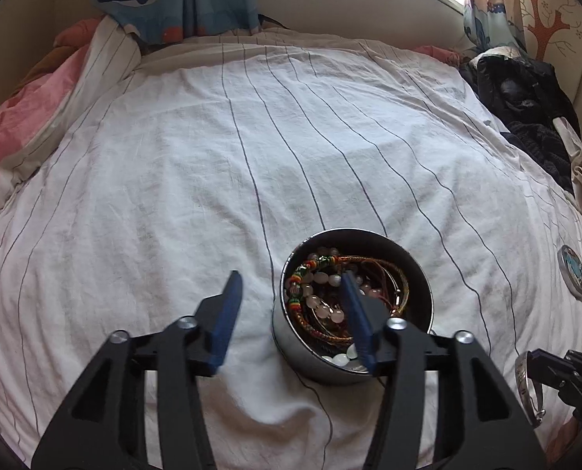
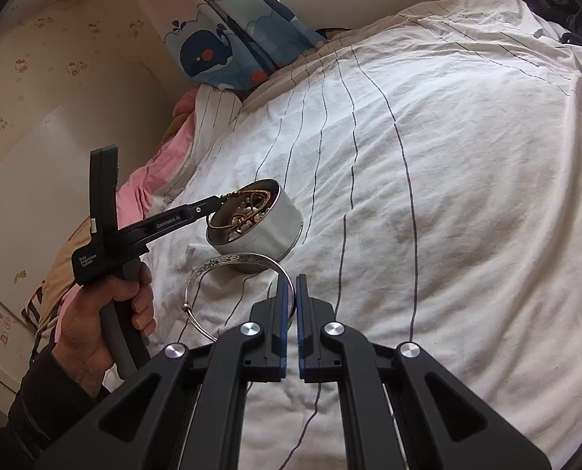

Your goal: Organize jewelry

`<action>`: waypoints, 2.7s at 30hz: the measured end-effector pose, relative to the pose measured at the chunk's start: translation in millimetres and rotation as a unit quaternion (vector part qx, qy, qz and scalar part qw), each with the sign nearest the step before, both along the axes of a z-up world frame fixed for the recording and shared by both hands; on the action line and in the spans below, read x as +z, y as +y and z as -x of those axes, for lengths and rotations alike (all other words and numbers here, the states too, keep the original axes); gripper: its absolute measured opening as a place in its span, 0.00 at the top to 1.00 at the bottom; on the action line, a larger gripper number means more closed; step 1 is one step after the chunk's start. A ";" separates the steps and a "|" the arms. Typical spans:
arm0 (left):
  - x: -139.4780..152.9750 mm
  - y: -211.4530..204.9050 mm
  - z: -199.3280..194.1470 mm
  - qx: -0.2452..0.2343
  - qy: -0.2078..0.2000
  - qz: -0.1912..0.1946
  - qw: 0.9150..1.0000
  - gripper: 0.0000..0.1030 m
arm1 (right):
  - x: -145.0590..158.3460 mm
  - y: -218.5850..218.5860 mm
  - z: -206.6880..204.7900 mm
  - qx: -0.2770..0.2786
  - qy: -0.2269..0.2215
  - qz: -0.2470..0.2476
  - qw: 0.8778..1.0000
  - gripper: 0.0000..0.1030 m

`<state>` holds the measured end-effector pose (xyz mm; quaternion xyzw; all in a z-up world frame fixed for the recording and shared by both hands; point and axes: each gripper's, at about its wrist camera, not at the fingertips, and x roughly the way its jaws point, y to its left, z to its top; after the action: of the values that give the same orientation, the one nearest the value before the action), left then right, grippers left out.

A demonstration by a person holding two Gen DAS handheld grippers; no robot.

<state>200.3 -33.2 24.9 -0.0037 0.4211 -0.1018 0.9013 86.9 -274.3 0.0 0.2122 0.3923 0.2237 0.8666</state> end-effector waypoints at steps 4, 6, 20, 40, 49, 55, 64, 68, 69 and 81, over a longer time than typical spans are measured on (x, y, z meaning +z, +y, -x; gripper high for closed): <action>6.5 3.7 9.3 -0.015 0.007 0.008 1.000 0.29 | 6.1 4.7 -4.6 -0.001 -0.008 0.010 1.000 0.96; 14.4 16.0 16.6 0.000 0.003 0.018 1.000 0.29 | 11.7 7.9 -9.1 -0.001 -0.017 0.017 1.000 0.96; 28.3 68.0 95.9 0.092 -0.034 0.036 0.995 0.16 | 26.3 98.4 -81.2 0.039 -0.078 0.133 0.987 0.96; 34.4 26.6 160.4 0.074 -0.075 -0.050 0.993 0.07 | 23.2 70.0 41.2 0.023 -0.060 0.180 0.982 0.45; -14.5 7.9 173.3 0.052 -0.005 -0.040 0.998 0.07 | -23.0 47.9 78.7 -0.036 -0.007 0.206 0.978 0.32; -37.2 -1.8 175.7 0.064 0.001 -0.059 0.996 0.07 | -26.7 40.7 80.5 -0.053 -0.003 0.196 0.979 0.31; -33.6 8.9 178.8 0.073 -0.005 -0.024 0.997 0.07 | -27.9 48.2 89.7 -0.061 -0.008 0.229 0.972 0.29; -36.6 5.3 176.8 0.073 -0.001 -0.037 0.997 0.07 | -29.1 48.5 88.4 -0.058 -0.005 0.228 0.972 0.27; -37.2 4.7 176.5 0.074 0.000 -0.039 0.997 0.07 | -29.0 48.6 87.5 -0.057 -0.005 0.228 0.972 0.26; -40.7 2.6 172.7 0.076 0.009 -0.046 0.996 0.07 | -29.6 49.1 87.6 -0.050 -0.004 0.218 0.975 0.22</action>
<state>27.7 -30.6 -15.8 0.0051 0.4315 -0.0137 0.9020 -0.7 -225.1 -29.5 0.0369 0.4167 0.0906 0.9038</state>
